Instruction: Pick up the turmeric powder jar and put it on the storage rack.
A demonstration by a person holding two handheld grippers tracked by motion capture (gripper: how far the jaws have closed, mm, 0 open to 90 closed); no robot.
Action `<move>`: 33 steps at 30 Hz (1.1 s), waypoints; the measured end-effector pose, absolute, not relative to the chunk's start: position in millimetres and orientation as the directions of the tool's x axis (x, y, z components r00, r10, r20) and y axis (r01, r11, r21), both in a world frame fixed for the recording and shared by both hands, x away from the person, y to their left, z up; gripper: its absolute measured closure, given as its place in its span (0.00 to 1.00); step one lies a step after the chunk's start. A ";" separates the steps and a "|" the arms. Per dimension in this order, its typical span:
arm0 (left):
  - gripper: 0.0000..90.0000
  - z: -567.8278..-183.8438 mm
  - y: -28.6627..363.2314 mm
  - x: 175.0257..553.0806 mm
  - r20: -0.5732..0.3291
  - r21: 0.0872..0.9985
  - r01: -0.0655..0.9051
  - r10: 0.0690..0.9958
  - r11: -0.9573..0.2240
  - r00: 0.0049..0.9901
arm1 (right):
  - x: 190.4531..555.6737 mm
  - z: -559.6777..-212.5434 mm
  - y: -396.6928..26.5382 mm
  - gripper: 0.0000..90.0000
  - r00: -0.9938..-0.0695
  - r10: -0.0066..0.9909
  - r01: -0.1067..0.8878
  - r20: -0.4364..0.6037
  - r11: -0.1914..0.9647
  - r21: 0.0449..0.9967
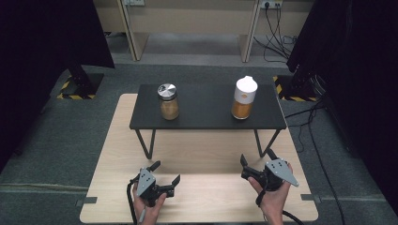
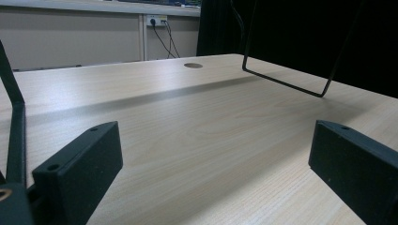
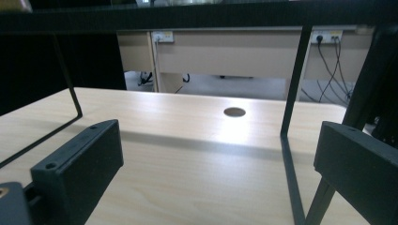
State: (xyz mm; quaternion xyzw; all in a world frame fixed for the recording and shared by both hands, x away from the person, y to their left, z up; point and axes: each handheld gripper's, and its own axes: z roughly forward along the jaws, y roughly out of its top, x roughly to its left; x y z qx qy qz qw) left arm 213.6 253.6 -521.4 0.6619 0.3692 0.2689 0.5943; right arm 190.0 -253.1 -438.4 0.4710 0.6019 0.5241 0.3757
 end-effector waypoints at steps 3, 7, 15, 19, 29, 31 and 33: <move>0.03 -521.6 253.4 213.6 -0.079 0.986 0.166 0.808 -0.023 0.583 | 188.9 -444.4 -253.8 0.02 -0.274 0.961 0.187 0.049 0.004 0.982; 0.03 -521.7 252.8 213.1 -0.086 0.985 0.169 0.807 -0.018 0.584 | 187.7 -452.0 -254.4 0.02 -0.269 0.962 0.204 0.055 0.001 0.979; 0.03 -521.5 252.6 213.1 -0.085 0.985 0.170 0.807 -0.019 0.584 | 185.4 -464.6 -257.3 0.02 -0.254 0.964 0.234 0.074 -0.013 0.972; 0.03 -522.2 253.0 212.9 -0.088 0.986 0.168 0.807 -0.014 0.584 | 183.8 -468.8 -259.0 0.02 -0.247 0.965 0.243 0.083 -0.021 0.970; 0.03 -522.5 253.1 212.8 -0.088 0.986 0.167 0.807 -0.013 0.584 | 179.8 -475.2 -263.7 0.02 -0.239 0.968 0.260 0.079 -0.015 0.965; 0.03 -522.3 253.3 212.7 -0.085 0.986 0.166 0.807 -0.017 0.585 | 179.3 -476.3 -264.2 0.02 -0.238 0.968 0.266 0.078 -0.012 0.964; 0.03 -522.5 253.4 212.7 -0.084 0.986 0.165 0.807 -0.016 0.585 | 178.9 -477.8 -264.2 0.02 -0.238 0.968 0.271 0.078 -0.011 0.963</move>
